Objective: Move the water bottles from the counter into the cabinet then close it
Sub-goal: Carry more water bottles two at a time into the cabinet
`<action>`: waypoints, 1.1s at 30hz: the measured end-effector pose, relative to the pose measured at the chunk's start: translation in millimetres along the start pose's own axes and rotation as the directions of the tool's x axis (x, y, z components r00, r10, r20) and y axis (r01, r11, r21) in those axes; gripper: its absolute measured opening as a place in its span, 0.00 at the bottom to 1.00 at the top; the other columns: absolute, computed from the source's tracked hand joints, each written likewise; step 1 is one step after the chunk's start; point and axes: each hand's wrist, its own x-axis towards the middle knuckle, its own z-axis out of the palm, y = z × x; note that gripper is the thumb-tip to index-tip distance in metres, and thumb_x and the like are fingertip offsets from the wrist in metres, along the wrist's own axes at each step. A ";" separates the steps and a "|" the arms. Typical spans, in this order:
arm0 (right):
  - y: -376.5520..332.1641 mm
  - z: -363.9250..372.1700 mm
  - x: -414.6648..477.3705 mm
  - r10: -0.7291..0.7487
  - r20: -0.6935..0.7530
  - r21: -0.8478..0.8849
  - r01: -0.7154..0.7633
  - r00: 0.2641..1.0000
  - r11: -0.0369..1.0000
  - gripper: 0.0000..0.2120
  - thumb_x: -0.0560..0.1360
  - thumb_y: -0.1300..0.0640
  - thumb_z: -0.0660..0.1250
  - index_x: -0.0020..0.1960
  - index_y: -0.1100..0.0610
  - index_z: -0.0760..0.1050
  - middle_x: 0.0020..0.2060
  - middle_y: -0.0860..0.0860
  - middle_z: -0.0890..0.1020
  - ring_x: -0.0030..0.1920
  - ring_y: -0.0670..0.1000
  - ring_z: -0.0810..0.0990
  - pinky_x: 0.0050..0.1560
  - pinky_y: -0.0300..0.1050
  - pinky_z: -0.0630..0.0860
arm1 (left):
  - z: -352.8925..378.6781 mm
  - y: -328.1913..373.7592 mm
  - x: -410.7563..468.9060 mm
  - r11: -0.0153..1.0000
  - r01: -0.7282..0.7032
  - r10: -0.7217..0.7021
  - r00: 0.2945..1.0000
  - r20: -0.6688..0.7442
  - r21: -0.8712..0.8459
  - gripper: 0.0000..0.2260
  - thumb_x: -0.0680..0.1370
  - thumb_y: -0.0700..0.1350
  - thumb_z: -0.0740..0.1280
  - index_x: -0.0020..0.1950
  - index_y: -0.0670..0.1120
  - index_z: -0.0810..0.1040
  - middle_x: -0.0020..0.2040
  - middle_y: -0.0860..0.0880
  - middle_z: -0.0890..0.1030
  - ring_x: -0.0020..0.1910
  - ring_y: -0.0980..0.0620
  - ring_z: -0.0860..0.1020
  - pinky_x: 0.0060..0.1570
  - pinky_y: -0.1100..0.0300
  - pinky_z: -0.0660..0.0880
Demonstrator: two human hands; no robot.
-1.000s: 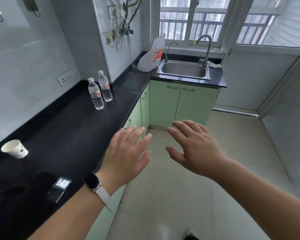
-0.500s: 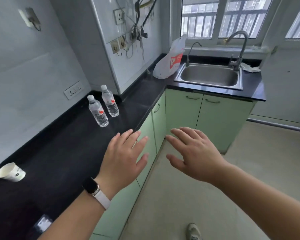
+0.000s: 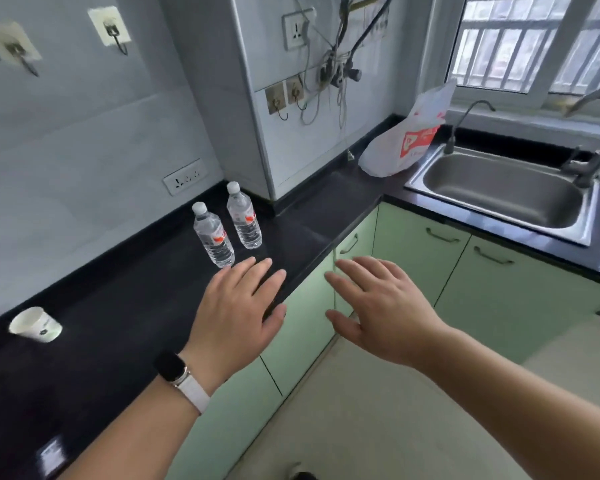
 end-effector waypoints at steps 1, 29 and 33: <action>2.3 5.9 11.5 -0.018 -0.001 0.014 0.018 1.000 1.000 0.27 0.77 0.38 0.56 0.68 0.53 0.74 0.65 0.52 0.77 0.65 0.58 0.74 0.65 0.55 0.71 | 4.5 -8.0 1.6 1.000 0.031 -0.031 0.999 0.011 0.004 0.21 0.79 0.54 0.62 0.67 0.44 0.80 0.66 0.42 0.80 0.67 0.40 0.76 0.66 0.41 0.70; 40.3 180.7 311.3 -0.001 0.241 0.218 -0.053 0.970 0.974 0.28 0.76 0.39 0.62 0.71 0.53 0.71 0.67 0.49 0.75 0.67 0.57 0.72 0.64 0.55 0.71 | 187.1 -213.4 52.6 0.757 0.626 -0.591 0.778 0.213 -0.186 0.22 0.78 0.54 0.61 0.63 0.43 0.81 0.60 0.46 0.82 0.59 0.44 0.80 0.55 0.48 0.79; 49.8 209.6 333.7 0.067 0.343 0.389 -0.207 0.937 0.898 0.29 0.76 0.43 0.67 0.73 0.53 0.68 0.69 0.49 0.72 0.69 0.55 0.69 0.66 0.52 0.70 | 201.8 -206.7 56.4 0.524 0.805 -0.765 0.589 0.261 -0.278 0.20 0.79 0.51 0.68 0.68 0.45 0.77 0.63 0.49 0.81 0.62 0.47 0.78 0.57 0.55 0.74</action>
